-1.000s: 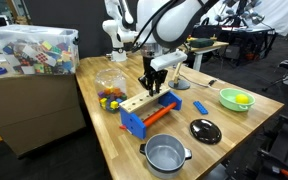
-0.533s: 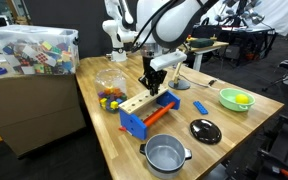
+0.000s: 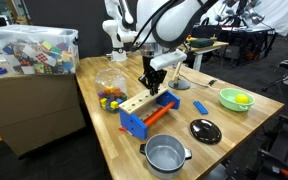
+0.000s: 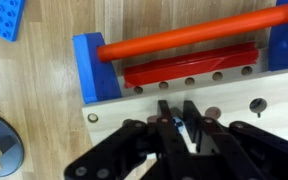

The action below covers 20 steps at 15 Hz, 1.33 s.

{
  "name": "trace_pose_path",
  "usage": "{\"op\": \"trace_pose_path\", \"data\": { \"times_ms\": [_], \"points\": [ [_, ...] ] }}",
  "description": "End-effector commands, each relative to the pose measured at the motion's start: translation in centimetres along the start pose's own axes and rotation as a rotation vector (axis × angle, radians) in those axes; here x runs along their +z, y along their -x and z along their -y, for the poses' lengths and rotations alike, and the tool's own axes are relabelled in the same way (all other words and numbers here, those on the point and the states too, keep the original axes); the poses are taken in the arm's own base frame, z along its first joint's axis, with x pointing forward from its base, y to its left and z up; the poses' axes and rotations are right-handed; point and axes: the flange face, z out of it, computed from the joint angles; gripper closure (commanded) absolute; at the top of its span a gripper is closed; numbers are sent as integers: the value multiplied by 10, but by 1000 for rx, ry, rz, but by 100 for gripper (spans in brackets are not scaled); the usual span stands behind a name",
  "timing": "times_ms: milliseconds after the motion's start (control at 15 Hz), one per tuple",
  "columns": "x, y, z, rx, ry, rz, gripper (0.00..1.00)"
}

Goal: Remove the bolt from the hole

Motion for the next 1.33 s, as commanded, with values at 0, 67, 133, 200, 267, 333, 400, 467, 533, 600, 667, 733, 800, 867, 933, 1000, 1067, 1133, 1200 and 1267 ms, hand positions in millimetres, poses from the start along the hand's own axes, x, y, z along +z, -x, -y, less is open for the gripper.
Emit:
{"op": "trace_pose_path", "data": {
  "times_ms": [0, 67, 133, 200, 267, 333, 400, 467, 533, 600, 667, 733, 800, 867, 933, 1000, 1067, 1133, 1200, 1267],
  "points": [
    [-6, 1, -4, 7, 11, -8, 95],
    [-5, 2, -5, 8, 13, -7, 95],
    [-5, 2, -6, 9, 14, -7, 95],
    [-5, 2, -8, 9, 15, -9, 95],
    [-7, 2, -8, 10, 16, -12, 95],
    [-9, 2, -9, 9, 15, -18, 95],
    [-13, 3, -9, 7, 11, -25, 95],
    [-17, 3, -8, 5, 6, -32, 95],
    [-23, 3, -8, 3, 3, -42, 95],
    [-29, 4, -8, 1, -2, -51, 95],
    [-36, 4, -7, 0, -6, -62, 95],
    [-45, 5, -7, -2, -9, -73, 95],
    [-52, 7, -6, -5, -12, -81, 95],
    [-60, 10, -6, -7, -16, -91, 95],
    [-67, 13, -6, -10, -19, -98, 95],
    [-73, 16, -6, -13, -21, -105, 95],
    [-79, 22, -7, -14, -25, -110, 95],
    [-83, 26, -8, -14, -25, -112, 95],
    [-86, 32, -9, -16, -27, -109, 95],
    [-88, 40, -10, -17, -25, -104, 95]
  ]
}}
